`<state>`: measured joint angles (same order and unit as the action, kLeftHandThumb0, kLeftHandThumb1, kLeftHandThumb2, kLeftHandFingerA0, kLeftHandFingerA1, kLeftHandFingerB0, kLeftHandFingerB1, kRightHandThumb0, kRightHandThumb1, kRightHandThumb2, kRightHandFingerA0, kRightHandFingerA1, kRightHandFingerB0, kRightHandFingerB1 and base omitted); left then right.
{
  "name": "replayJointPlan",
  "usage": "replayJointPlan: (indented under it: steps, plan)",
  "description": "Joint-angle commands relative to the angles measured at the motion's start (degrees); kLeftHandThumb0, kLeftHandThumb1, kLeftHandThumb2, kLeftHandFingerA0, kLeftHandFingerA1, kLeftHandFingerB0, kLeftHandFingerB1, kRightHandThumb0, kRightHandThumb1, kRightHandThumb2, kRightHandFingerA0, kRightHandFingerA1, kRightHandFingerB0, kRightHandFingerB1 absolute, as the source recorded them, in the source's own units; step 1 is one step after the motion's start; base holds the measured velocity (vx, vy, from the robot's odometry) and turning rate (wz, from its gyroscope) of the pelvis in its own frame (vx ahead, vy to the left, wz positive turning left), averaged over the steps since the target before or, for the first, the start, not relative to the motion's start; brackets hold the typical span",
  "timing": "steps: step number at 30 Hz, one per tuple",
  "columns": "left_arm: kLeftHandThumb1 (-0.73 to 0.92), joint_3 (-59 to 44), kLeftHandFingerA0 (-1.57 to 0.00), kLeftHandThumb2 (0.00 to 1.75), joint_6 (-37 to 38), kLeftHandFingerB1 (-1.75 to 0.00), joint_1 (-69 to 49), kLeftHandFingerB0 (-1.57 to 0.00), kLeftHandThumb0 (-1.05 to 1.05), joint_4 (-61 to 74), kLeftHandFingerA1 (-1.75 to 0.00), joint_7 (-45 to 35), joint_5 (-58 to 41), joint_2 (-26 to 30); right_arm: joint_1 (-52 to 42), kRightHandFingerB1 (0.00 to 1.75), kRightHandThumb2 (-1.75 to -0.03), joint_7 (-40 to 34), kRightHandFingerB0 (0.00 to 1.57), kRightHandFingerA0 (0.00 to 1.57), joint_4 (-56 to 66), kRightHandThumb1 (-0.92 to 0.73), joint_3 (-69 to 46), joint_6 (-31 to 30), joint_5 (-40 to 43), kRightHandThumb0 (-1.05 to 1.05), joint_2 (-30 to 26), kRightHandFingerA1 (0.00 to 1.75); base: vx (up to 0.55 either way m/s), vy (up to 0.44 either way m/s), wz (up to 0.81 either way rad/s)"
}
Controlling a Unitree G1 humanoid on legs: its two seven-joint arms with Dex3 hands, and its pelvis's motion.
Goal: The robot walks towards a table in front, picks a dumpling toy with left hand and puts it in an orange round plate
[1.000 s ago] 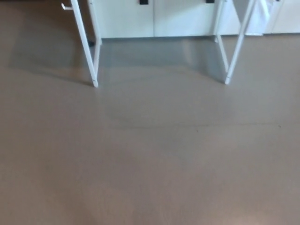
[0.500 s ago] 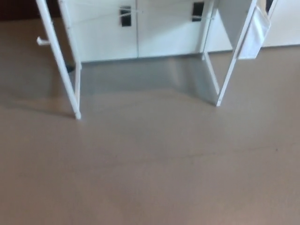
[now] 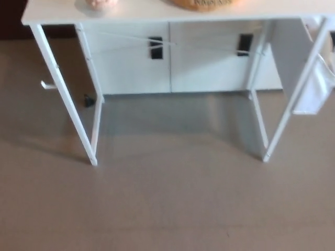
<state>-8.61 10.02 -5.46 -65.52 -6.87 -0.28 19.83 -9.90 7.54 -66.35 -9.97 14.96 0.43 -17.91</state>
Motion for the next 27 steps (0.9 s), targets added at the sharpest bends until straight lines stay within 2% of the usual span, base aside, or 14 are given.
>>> replayJointPlan:
  steps: [1,2,3,9,10,11,12,17,18,19,20,27]
  plan:
    - [0.72,0.1,-0.51,0.62,0.5,-0.37,0.1,-0.30,-0.09,-1.5,-0.61,-0.1,0.5,1.2,-0.8,0.35,-0.62,-0.3,0.38,0.54,0.0,-0.77,0.2,0.2,-0.1,-0.29,0.1,0.69,0.30,-0.047,-0.03]
    - [0.72,0.0,-0.51,0.62,0.6,-0.37,0.1,-0.30,-0.09,-1.6,-0.61,-0.1,0.4,1.1,-0.7,0.35,-0.62,-0.4,0.38,0.54,0.0,-0.77,0.1,-0.1,0.1,-0.29,0.1,0.69,0.34,-0.041,-0.05]
    - [0.55,0.3,-0.46,0.99,0.7,-0.52,-0.1,-0.21,-0.03,-1.4,-0.68,0.2,0.7,1.2,-1.0,0.35,-0.62,-0.4,0.37,0.52,0.2,-0.77,0.1,0.1,0.2,-0.30,0.2,0.64,0.38,0.008,-0.24]
    - [0.52,1.5,-0.47,0.96,1.2,-0.52,-0.4,-0.20,-0.07,-1.5,-0.68,0.2,1.4,1.5,-1.2,0.35,-0.61,-1.5,0.39,0.54,-1.3,-0.75,0.4,0.8,-0.5,-0.30,0.5,0.65,0.41,0.115,-0.24]
    - [0.76,1.7,-0.52,0.64,1.4,-0.35,-0.5,-0.30,-0.09,-1.3,-0.61,0.3,1.5,1.6,-1.2,0.34,-0.62,-1.7,0.37,0.54,-1.3,-0.75,0.7,0.7,-0.7,-0.30,0.4,0.63,0.49,0.123,-0.51]
    - [0.76,1.8,-0.52,0.64,1.5,-0.35,-0.5,-0.30,-0.09,-1.2,-0.61,0.2,1.6,1.6,-1.2,0.34,-0.62,-1.7,0.37,0.54,-1.3,-0.75,0.8,0.6,-0.8,-0.30,0.4,0.63,0.48,0.113,-0.78]
    - [0.55,2.1,-0.47,0.99,1.5,-0.51,-0.7,-0.19,-0.04,-0.9,-0.67,0.4,1.9,1.6,-1.2,0.35,-0.61,-1.6,0.38,0.54,-1.3,-0.73,0.8,0.6,-0.7,-0.32,0.4,0.61,0.48,0.113,-0.43]
    - [0.54,2.8,-0.48,0.98,2.2,-0.51,-1.1,-0.19,-0.06,-0.5,-0.68,0.2,2.3,1.9,-1.6,0.35,-0.61,-1.4,0.38,0.55,-0.9,-0.72,0.4,0.6,0.0,-0.33,0.8,0.63,0.42,0.105,-0.02]
    - [0.73,2.9,-0.53,0.61,2.4,-0.35,-1.0,-0.31,-0.09,-0.7,-0.61,0.2,2.3,2.0,-1.6,0.35,-0.61,-1.1,0.38,0.54,-0.9,-0.73,0.2,0.5,0.3,-0.32,0.8,0.62,0.25,0.107,0.10]
    - [0.73,2.9,-0.53,0.61,2.5,-0.35,-0.9,-0.31,-0.09,-0.9,-0.61,0.2,2.4,2.0,-1.5,0.35,-0.61,-0.9,0.38,0.54,-1.0,-0.73,0.1,0.5,0.4,-0.32,0.8,0.62,0.21,0.106,0.04]
    - [0.53,3.0,-0.47,0.97,2.6,-0.52,-1.0,-0.19,-0.08,-0.7,-0.68,0.2,2.4,1.9,-1.5,0.36,-0.61,-1.0,0.39,0.54,-1.1,-0.72,0.0,0.6,0.5,-0.32,0.9,0.65,0.20,0.032,0.10]
    - [0.52,3.3,-0.46,0.97,2.9,-0.51,-0.9,-0.19,-0.08,-0.5,-0.67,0.7,2.6,1.8,-1.4,0.35,-0.62,-1.1,0.37,0.53,-0.8,-0.75,0.2,0.9,0.1,-0.32,1.0,0.65,0.20,-0.056,0.20]
